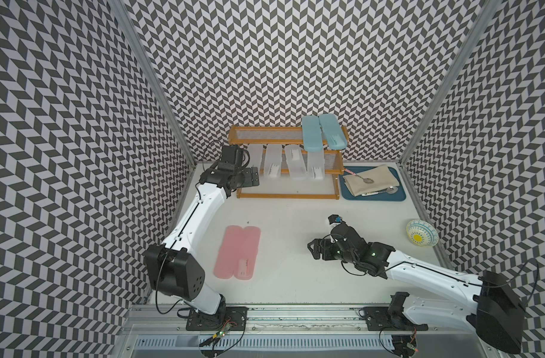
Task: Place the pencil cases on the shelf according to color
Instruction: Place the pencil case on the shelf, then adjust the pencil case at the center of the board.
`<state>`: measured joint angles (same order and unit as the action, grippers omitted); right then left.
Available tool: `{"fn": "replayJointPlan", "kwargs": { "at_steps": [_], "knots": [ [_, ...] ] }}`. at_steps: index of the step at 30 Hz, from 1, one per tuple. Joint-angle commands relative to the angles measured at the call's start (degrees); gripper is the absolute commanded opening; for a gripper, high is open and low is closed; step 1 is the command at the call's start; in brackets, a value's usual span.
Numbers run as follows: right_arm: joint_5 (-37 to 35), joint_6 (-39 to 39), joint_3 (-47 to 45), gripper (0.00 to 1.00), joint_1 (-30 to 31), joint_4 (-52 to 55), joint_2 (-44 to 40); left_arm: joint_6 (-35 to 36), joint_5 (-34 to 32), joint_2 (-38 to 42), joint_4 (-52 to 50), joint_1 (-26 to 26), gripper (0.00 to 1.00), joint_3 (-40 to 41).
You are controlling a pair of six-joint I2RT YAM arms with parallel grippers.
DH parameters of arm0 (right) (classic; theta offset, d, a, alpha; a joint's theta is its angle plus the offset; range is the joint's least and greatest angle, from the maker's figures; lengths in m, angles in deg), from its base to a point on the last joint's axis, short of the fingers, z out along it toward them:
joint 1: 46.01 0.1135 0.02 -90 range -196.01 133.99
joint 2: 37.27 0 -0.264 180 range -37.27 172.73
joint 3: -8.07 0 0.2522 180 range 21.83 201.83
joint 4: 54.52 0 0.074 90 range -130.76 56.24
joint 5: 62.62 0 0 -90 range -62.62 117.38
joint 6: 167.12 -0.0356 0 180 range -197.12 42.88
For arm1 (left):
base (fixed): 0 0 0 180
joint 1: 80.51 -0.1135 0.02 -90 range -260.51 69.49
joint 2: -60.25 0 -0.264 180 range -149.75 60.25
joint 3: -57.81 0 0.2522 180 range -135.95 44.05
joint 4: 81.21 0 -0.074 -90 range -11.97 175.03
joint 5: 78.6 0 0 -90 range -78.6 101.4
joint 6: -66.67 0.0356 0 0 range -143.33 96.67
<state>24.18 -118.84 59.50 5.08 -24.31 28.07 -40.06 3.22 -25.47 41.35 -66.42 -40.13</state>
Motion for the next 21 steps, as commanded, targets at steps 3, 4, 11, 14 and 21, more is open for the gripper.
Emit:
{"fn": "replayJointPlan", "kwargs": {
  "at_steps": [3,4,11,14,21],
  "knots": [
    [-0.49,-2.60,-1.56,0.93,1.00,-0.80,-3.09,-11.08,-0.53,11.59,7.23,5.43,1.00,15.07],
    [-0.57,-2.71,-1.76,0.93,1.25,-0.59,-3.34,-12.70,-1.01,13.01,7.58,7.10,1.00,17.33],
    [-0.92,-2.68,-5.35,0.93,2.00,-1.11,-5.20,-22.07,-2.26,17.43,8.07,15.16,1.00,32.77],
    [-1.76,-2.67,-6.45,0.93,1.94,-0.52,-6.30,-25.66,-2.53,19.77,10.63,17.69,1.00,39.79],
    [-2.07,-2.58,-8.88,0.93,1.99,-1.15,-8.47,-30.47,-4.10,19.66,11.51,22.67,1.00,46.14]
  ]
}}
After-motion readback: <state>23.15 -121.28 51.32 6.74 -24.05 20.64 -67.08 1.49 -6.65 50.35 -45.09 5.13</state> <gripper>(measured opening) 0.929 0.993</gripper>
